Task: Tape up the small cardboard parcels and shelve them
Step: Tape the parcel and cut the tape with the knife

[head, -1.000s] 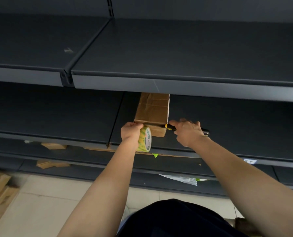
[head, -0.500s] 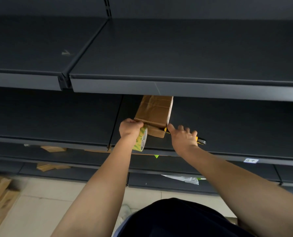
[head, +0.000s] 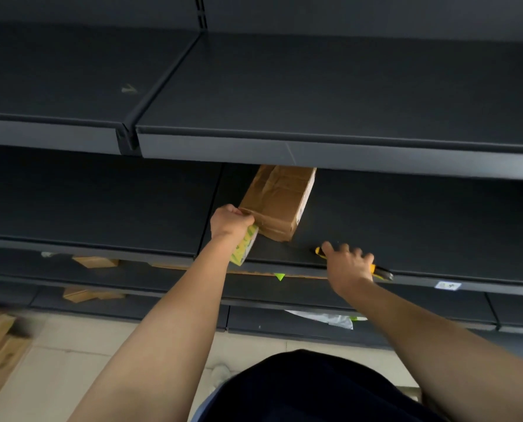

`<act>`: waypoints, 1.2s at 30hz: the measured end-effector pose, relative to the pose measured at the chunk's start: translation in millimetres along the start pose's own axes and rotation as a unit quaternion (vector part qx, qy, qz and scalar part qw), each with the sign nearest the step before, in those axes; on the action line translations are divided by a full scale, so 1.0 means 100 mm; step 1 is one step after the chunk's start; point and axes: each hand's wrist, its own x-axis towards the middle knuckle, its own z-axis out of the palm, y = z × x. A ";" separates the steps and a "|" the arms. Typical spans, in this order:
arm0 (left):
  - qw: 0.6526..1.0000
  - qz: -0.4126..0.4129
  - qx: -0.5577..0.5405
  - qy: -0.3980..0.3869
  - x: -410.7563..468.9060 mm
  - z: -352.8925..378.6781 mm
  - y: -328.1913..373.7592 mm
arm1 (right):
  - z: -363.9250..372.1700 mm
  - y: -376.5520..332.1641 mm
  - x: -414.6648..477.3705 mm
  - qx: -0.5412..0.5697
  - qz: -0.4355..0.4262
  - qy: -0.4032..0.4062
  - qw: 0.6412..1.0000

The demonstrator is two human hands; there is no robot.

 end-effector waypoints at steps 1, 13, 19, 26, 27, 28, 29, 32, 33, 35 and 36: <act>1.000 0.002 -0.002 -0.005 0.00 0.01 -0.01 | 0.01 0.03 -0.02 0.006 -0.001 0.002 1.000; 0.994 -0.033 -0.095 -0.044 -0.05 0.04 -0.06 | -0.02 0.16 0.26 -0.057 0.079 0.070 0.993; 0.990 -0.052 -0.121 -0.055 -0.12 0.04 -0.06 | 0.07 0.13 0.35 -0.014 0.063 0.053 0.997; 0.991 -0.054 -0.116 -0.044 -0.11 0.06 -0.06 | -0.37 -0.41 0.31 0.304 -0.057 0.282 0.908; 0.992 -0.051 -0.110 -0.042 -0.10 0.05 -0.06 | -0.44 -0.50 0.33 0.293 -0.116 0.263 0.912; 0.993 -0.047 -0.104 -0.038 -0.10 0.05 -0.06 | -0.48 -0.58 0.36 0.268 -0.161 0.224 0.923; 0.994 -0.043 -0.097 -0.034 -0.09 0.04 -0.06 | -0.50 -0.64 0.39 0.239 -0.185 0.180 0.936; 0.996 -0.033 -0.073 -0.031 -0.05 0.01 -0.06 | -0.42 -0.68 0.51 0.196 -0.192 0.133 0.952; 0.997 -0.032 -0.063 -0.034 -0.04 0.00 -0.06 | -0.39 -0.68 0.52 0.195 -0.193 0.139 0.951; 0.998 -0.027 -0.030 -0.038 -0.02 -0.03 -0.04 | -0.34 -0.67 0.54 0.198 -0.195 0.145 0.950; 0.999 -0.022 -0.010 -0.037 0.00 -0.06 -0.04 | -0.33 -0.67 0.55 0.201 -0.193 0.146 0.949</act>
